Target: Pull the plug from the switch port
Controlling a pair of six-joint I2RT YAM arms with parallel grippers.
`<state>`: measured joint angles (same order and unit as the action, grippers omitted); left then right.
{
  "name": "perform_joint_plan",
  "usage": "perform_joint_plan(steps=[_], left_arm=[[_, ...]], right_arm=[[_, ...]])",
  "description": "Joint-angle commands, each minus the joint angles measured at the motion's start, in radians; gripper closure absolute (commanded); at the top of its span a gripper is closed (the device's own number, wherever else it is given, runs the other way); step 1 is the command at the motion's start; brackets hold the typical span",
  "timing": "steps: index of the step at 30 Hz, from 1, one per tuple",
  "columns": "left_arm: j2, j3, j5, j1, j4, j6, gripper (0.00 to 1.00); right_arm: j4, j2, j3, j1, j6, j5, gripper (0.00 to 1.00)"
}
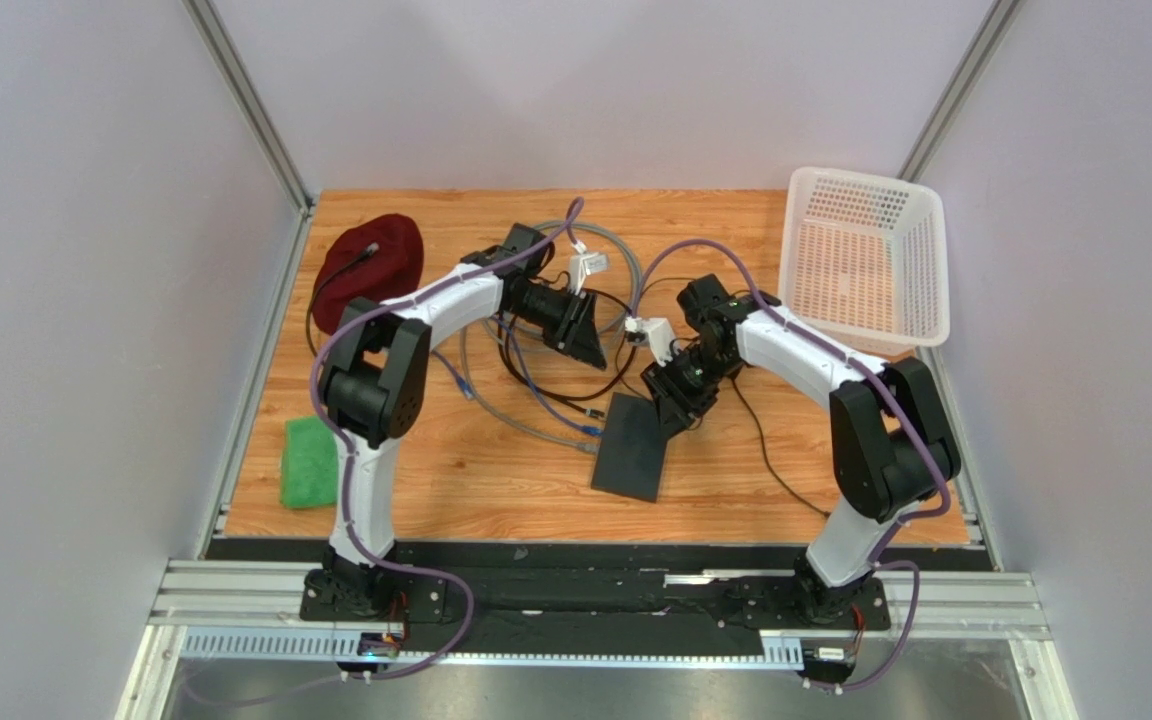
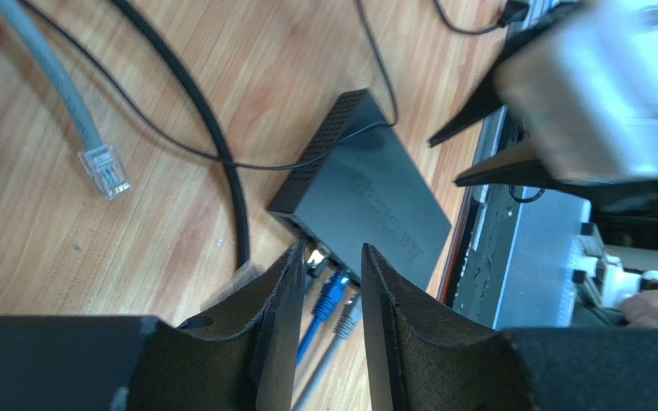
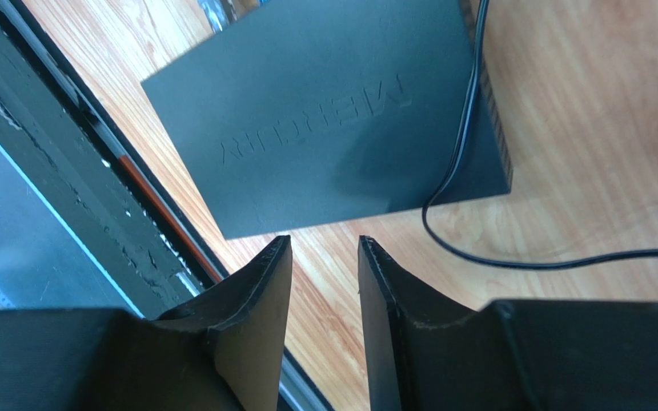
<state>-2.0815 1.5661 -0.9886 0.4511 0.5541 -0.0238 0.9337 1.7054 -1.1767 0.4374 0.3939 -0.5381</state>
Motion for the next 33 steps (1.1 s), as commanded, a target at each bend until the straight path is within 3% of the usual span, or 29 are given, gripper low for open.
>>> perform_joint_plan(steps=[1, 18, 27, 33], left_arm=[[-0.077, 0.073, -0.044, -0.002, 0.018, 0.016, 0.59], [-0.172, 0.117, -0.094, 0.001, 0.225, -0.133, 0.59], [-0.21, 0.123, 0.028, 0.055, 0.225, -0.168, 0.57], [-0.252, 0.173, 0.011, 0.063, 0.274, -0.191, 0.57]], right_arm=[[-0.088, 0.003, -0.038, 0.021, -0.035, -0.054, 0.63], [-0.142, 0.126, -0.051, 0.006, -0.11, -0.022, 0.57], [-0.127, 0.115, -0.046, -0.003, -0.115, -0.043, 0.47], [-0.127, 0.097, -0.035, -0.002, -0.119, -0.037, 0.46]])
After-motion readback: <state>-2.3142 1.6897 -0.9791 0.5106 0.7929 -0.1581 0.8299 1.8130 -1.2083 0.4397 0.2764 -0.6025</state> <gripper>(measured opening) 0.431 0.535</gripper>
